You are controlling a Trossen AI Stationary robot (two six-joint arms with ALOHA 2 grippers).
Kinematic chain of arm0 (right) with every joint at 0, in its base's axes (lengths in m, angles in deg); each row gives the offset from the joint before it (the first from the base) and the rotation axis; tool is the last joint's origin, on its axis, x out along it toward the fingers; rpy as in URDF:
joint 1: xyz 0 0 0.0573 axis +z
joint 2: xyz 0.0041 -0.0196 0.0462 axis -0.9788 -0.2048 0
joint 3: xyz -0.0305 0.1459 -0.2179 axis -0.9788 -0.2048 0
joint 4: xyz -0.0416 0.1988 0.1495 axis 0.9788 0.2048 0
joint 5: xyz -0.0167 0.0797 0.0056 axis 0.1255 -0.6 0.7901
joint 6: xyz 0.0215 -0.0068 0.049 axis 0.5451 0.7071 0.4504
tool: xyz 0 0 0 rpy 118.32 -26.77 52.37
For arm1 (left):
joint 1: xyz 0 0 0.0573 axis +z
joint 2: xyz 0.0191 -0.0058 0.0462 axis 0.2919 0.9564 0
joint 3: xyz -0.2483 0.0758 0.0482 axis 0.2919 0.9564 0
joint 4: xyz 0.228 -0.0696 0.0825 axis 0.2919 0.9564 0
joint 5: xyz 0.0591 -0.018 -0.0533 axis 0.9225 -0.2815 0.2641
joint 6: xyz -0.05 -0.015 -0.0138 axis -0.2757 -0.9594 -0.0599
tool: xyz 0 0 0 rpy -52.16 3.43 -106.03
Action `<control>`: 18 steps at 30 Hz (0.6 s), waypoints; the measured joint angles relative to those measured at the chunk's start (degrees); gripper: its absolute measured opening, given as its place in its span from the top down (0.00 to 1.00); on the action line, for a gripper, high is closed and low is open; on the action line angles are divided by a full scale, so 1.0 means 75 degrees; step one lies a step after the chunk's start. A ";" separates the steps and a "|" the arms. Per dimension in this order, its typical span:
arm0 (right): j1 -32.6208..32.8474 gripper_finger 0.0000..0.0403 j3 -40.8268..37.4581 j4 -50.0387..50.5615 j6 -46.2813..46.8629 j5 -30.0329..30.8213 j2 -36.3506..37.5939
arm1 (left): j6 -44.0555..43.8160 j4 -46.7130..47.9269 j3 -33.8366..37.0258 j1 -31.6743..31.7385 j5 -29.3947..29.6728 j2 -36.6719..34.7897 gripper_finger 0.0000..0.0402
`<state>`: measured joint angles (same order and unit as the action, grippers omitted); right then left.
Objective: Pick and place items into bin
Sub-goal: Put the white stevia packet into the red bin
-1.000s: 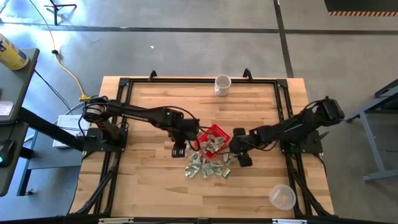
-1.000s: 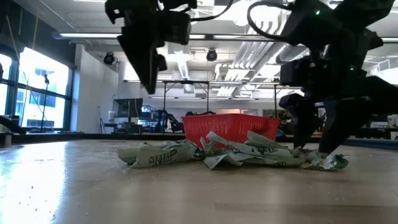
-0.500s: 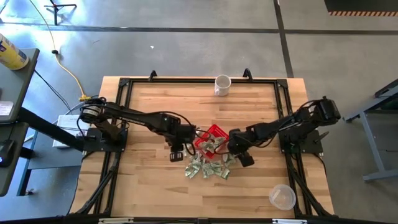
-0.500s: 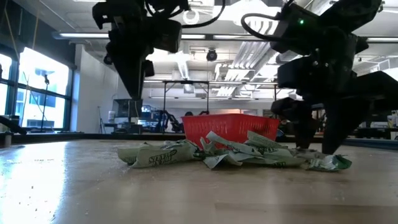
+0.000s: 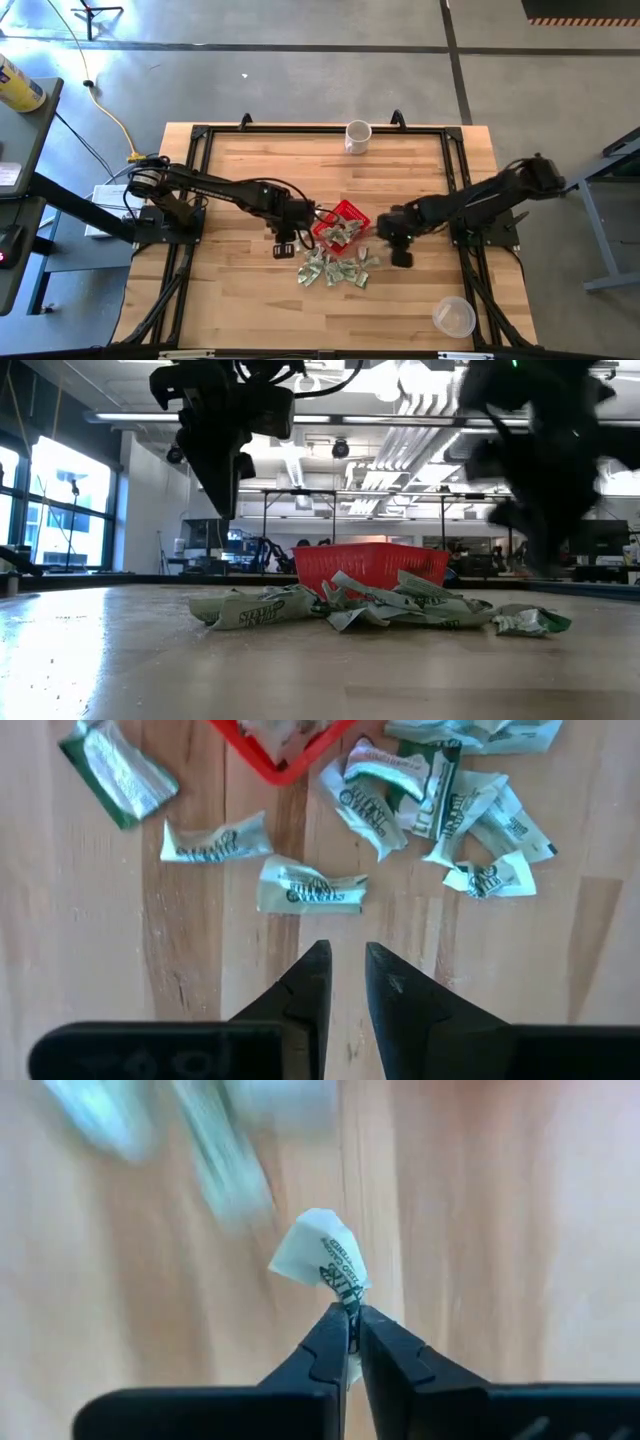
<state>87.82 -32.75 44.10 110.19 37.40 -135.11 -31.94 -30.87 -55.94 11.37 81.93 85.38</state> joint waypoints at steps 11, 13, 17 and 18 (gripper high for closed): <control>-0.1335 0.84 0.1398 -0.1107 -0.0145 -0.0038 -0.1021 | 0.0949 -0.0801 0.0461 0.0000 -0.0045 0.0005 0.75; -0.1526 0.75 0.1636 -0.0890 0.0176 -0.0255 -0.1536 | 0.0738 -0.1216 0.0898 -0.0006 -0.0032 0.0006 0.75; -0.1681 0.55 0.2336 -0.0425 0.0179 -0.0567 -0.1945 | -0.0341 -0.1976 0.1784 -0.0071 0.0069 0.0015 0.74; -0.1625 0.51 0.2457 -0.0190 0.0022 -0.0399 -0.1949 | -0.0729 -0.2089 0.1889 -0.0082 0.0123 0.0020 0.73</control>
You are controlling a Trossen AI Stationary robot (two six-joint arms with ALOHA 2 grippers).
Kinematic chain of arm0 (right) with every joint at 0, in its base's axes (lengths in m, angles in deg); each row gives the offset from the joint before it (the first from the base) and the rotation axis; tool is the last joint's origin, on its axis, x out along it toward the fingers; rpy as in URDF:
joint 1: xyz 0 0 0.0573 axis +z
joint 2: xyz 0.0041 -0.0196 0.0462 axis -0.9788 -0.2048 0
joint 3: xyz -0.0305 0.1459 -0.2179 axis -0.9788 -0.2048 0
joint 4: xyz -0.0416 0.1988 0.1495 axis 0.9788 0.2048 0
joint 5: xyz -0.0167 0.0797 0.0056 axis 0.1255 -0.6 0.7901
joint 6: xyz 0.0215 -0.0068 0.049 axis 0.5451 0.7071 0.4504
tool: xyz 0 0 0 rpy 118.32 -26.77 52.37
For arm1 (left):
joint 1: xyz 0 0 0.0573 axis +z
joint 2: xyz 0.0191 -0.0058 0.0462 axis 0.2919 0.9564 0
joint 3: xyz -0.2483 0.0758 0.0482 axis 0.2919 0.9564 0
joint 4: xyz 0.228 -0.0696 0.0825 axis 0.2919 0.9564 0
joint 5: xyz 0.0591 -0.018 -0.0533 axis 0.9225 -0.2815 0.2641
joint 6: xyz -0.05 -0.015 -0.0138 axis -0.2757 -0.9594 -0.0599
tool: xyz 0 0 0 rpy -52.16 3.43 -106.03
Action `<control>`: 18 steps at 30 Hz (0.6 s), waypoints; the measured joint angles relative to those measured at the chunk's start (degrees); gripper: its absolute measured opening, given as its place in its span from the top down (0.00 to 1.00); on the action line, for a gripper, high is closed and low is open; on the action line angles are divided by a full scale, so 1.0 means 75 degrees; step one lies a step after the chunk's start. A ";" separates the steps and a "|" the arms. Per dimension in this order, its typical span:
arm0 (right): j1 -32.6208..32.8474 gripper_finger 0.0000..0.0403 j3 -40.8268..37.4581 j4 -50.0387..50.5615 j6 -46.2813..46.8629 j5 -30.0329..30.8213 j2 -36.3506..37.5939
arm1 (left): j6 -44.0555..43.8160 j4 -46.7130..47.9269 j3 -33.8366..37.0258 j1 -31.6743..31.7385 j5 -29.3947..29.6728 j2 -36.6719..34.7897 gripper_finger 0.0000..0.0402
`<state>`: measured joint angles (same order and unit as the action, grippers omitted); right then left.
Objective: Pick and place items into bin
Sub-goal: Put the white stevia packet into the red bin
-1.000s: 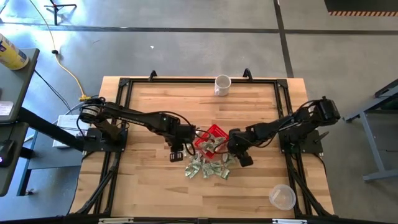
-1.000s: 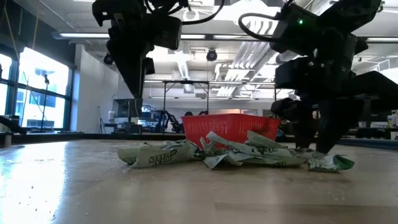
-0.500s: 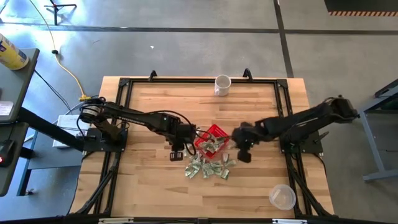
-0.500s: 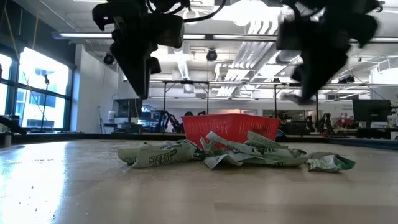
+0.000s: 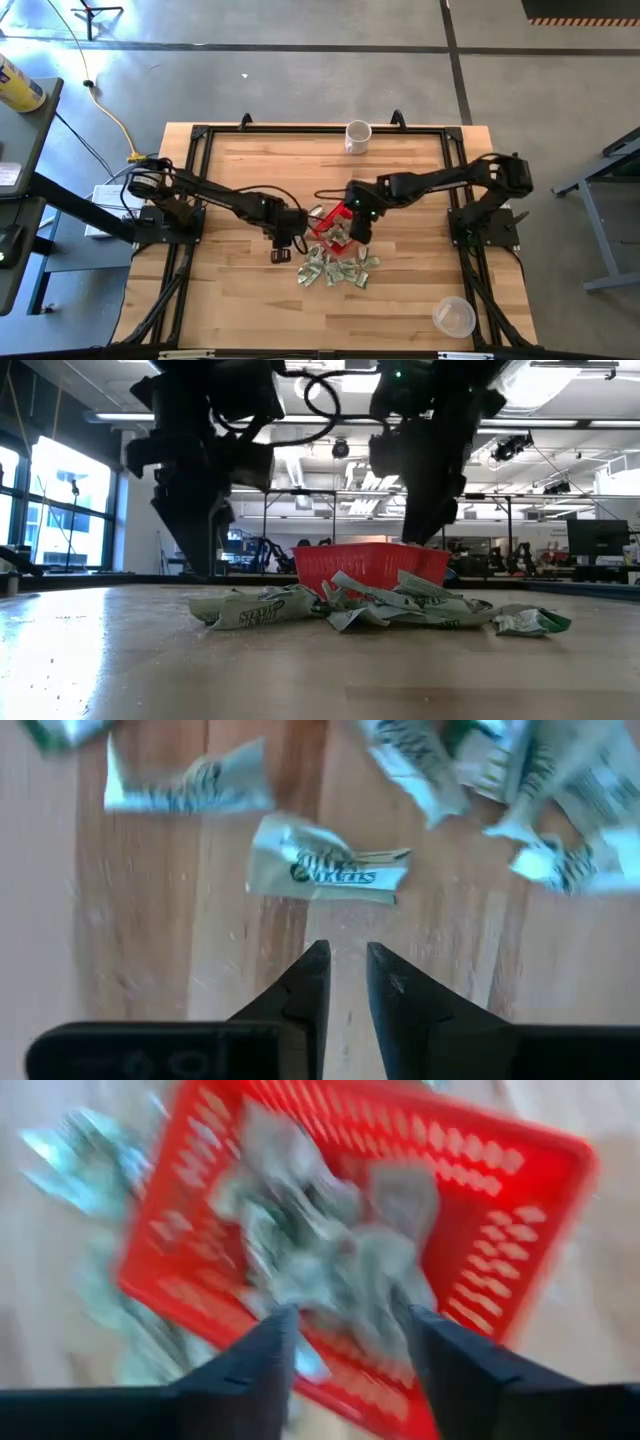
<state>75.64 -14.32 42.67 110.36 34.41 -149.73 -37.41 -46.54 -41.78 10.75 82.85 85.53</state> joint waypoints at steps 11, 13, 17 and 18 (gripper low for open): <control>0.0542 0.16 0.0634 0.2075 -0.1031 0.3543 0.0999 | -0.6081 0.0082 -0.0173 -0.0234 0.0605 0.0053 0.37; 0.0475 0.16 0.0633 0.2579 -0.1001 0.3659 0.0997 | -0.6489 -0.0228 -0.0175 -0.0340 0.0854 0.0102 0.31; 0.0337 0.17 0.0454 0.2721 -0.1113 0.3783 0.0983 | -0.6880 -0.0540 -0.0187 -0.0434 0.1599 0.0373 0.26; 0.0307 0.17 0.0392 0.2724 -0.1116 0.3827 0.0984 | -0.6895 -0.0414 -0.0170 -0.0425 0.1631 0.0474 0.26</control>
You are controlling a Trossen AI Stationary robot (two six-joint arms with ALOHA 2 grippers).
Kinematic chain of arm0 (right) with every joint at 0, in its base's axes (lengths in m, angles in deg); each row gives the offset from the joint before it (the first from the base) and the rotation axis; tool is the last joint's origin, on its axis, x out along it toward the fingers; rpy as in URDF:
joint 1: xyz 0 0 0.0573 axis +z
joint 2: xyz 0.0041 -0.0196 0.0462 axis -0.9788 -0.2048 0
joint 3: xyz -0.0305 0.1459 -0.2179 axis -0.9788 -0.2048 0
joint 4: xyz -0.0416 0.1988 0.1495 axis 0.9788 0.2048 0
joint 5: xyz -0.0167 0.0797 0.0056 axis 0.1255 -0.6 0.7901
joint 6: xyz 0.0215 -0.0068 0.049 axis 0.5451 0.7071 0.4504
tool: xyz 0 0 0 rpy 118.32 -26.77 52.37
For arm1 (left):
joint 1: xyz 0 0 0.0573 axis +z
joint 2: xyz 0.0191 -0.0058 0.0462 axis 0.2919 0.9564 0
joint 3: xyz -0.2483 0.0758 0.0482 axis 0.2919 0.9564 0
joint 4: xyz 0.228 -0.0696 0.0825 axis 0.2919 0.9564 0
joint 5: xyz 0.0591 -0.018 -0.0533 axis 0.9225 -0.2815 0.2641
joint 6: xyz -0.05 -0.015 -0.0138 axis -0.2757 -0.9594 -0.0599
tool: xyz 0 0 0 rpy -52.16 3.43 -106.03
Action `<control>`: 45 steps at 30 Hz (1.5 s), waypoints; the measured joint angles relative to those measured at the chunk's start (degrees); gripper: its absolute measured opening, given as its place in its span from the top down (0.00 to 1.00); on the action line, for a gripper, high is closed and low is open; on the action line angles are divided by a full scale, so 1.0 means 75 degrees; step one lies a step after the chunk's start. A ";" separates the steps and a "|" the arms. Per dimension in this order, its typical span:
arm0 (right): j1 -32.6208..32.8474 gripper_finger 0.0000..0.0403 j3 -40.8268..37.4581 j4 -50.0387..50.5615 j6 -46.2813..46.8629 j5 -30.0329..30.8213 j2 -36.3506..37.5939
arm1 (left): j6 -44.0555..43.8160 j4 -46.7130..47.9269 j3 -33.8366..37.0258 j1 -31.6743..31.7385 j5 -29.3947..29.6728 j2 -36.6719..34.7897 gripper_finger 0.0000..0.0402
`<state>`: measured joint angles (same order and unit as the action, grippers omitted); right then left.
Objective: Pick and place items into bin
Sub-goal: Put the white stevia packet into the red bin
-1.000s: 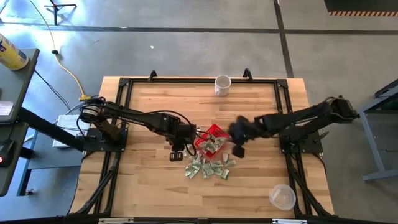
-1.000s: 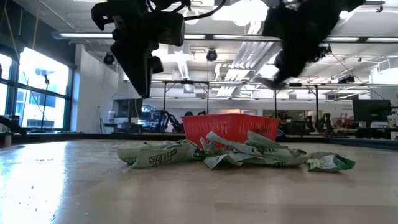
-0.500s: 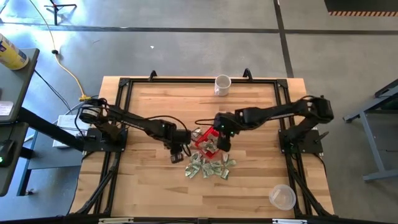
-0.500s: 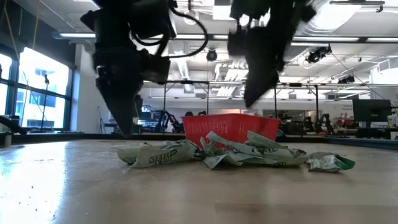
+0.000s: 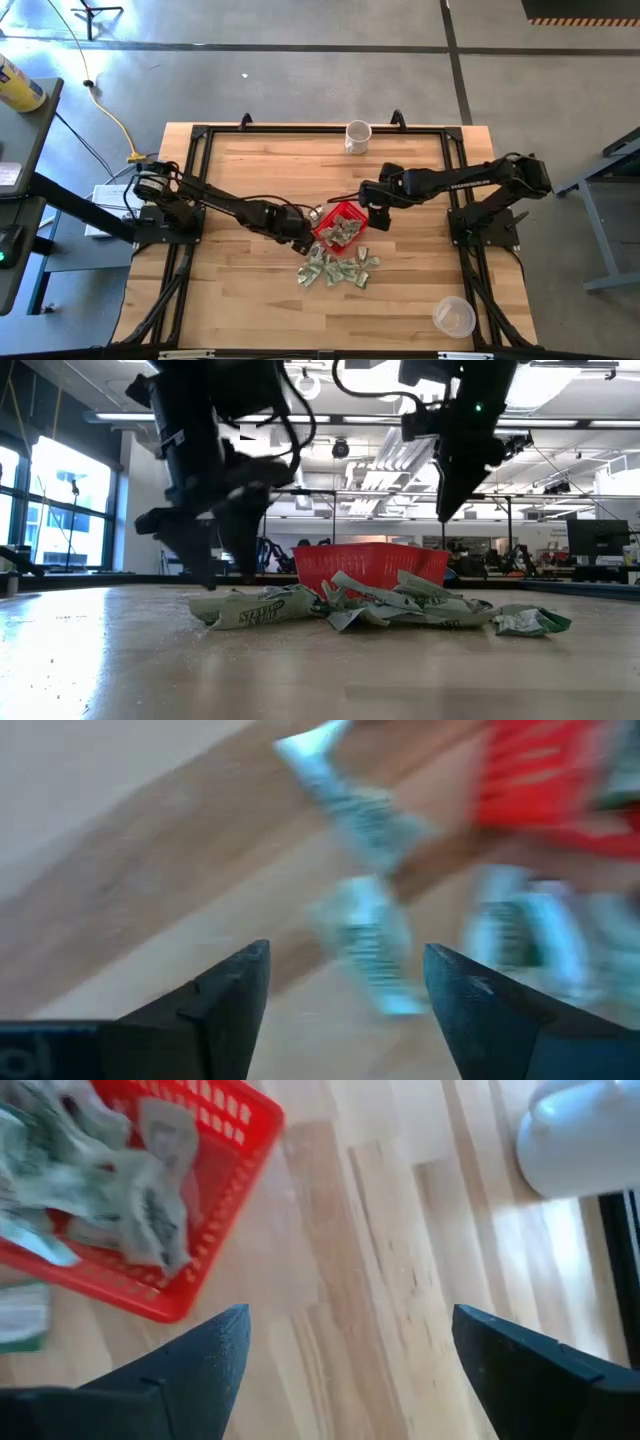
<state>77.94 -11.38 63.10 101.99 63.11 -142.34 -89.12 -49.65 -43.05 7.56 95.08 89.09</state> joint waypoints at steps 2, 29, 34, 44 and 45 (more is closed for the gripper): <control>-0.0045 0.17 -0.0157 -0.0053 -0.0004 0.0029 0.0000 | -0.0033 -0.0206 -0.0012 0.0003 -0.0025 0.0272 0.27; -0.0111 0.23 -0.0624 0.1360 0.2117 -0.0042 0.2269 | 0.6228 -0.0216 -0.2273 0.1728 -0.2230 -0.0400 0.94; 0.0427 0.23 -0.0815 0.1326 0.2526 -0.0182 0.2226 | 0.6449 -0.0129 -0.2860 0.1736 -0.2729 0.0503 0.91; 0.1423 0.23 -0.2046 0.0202 0.3142 -0.0993 0.2026 | 0.6795 0.0089 -0.3625 0.1460 -0.2213 0.1570 0.70; 0.1493 0.23 -0.2058 0.0132 0.3119 -0.0958 0.2014 | 0.6914 0.0501 -0.3765 0.1469 -0.1961 0.1399 0.66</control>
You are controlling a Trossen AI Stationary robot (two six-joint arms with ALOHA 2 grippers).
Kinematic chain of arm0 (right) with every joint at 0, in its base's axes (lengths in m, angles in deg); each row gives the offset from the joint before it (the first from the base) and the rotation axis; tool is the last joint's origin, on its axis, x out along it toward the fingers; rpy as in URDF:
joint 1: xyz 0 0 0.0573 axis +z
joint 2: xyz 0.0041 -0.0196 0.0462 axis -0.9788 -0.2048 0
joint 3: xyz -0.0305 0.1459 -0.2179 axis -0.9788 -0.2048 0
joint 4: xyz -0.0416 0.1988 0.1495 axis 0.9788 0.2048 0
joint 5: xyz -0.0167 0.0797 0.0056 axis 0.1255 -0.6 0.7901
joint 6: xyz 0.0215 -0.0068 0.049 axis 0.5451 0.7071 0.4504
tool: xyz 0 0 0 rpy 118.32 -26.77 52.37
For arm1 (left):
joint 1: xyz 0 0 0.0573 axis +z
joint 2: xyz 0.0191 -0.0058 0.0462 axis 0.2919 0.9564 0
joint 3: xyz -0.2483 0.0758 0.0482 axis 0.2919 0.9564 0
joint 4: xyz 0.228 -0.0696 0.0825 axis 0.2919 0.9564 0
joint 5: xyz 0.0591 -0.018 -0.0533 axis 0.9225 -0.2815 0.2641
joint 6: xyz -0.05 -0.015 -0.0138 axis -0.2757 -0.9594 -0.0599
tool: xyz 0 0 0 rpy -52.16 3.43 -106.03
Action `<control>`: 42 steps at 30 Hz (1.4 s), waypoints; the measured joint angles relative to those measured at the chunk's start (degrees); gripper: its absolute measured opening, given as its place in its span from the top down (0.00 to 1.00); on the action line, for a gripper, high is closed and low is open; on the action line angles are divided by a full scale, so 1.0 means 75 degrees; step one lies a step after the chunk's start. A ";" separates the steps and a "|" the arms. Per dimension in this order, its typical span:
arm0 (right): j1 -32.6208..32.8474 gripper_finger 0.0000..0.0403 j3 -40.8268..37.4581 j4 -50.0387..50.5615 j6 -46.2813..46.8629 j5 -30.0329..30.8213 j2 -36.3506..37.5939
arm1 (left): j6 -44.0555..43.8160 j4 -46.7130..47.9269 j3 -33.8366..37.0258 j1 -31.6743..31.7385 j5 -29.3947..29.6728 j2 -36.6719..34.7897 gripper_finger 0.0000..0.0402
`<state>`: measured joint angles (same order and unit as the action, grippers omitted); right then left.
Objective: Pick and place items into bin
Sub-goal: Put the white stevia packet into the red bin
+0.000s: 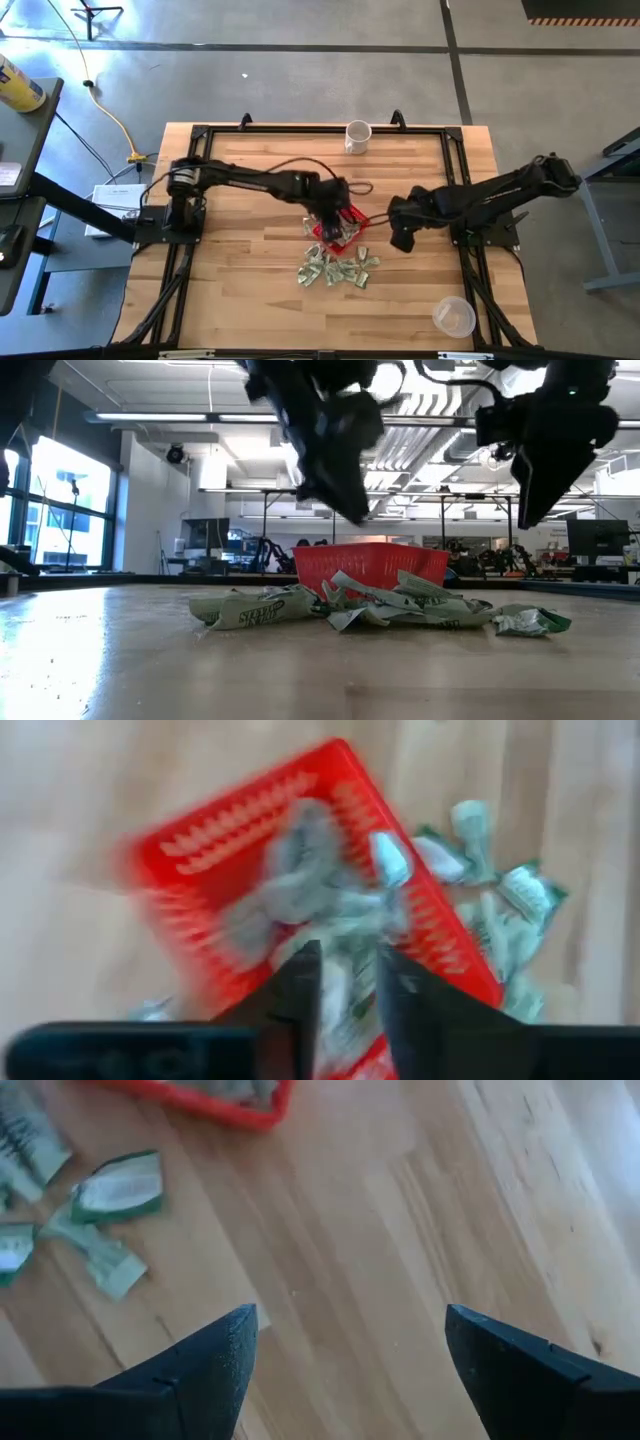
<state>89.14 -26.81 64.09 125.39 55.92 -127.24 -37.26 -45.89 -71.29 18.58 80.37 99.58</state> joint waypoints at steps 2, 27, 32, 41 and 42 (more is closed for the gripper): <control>0.0062 0.23 0.0000 -0.0066 -0.0022 0.0183 -0.0009 | 0.0126 0.0789 -0.0318 -0.0014 0.0565 -0.0321 0.58; -0.1424 0.23 0.0009 -0.0426 -0.0689 0.0590 0.0006 | -0.5159 -0.0262 0.2916 -0.0017 0.1166 -0.0983 0.38; -0.1382 0.23 0.0009 -0.0427 -0.0143 0.0198 0.0006 | -0.5276 -0.0889 0.3036 -0.0015 0.1262 -0.0642 0.44; -0.1014 0.23 0.0009 -0.0144 0.0488 0.0040 0.0003 | -0.4280 -0.0584 0.2983 0.0025 0.1288 -0.0448 0.78; -0.0983 0.23 0.0009 -0.0072 0.0560 0.0071 0.0003 | -0.4094 -0.0464 0.2948 0.0091 0.1213 -0.0514 0.85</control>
<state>81.76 -26.75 63.55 129.58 56.46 -127.22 -67.97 -49.37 -49.18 19.26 89.47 95.73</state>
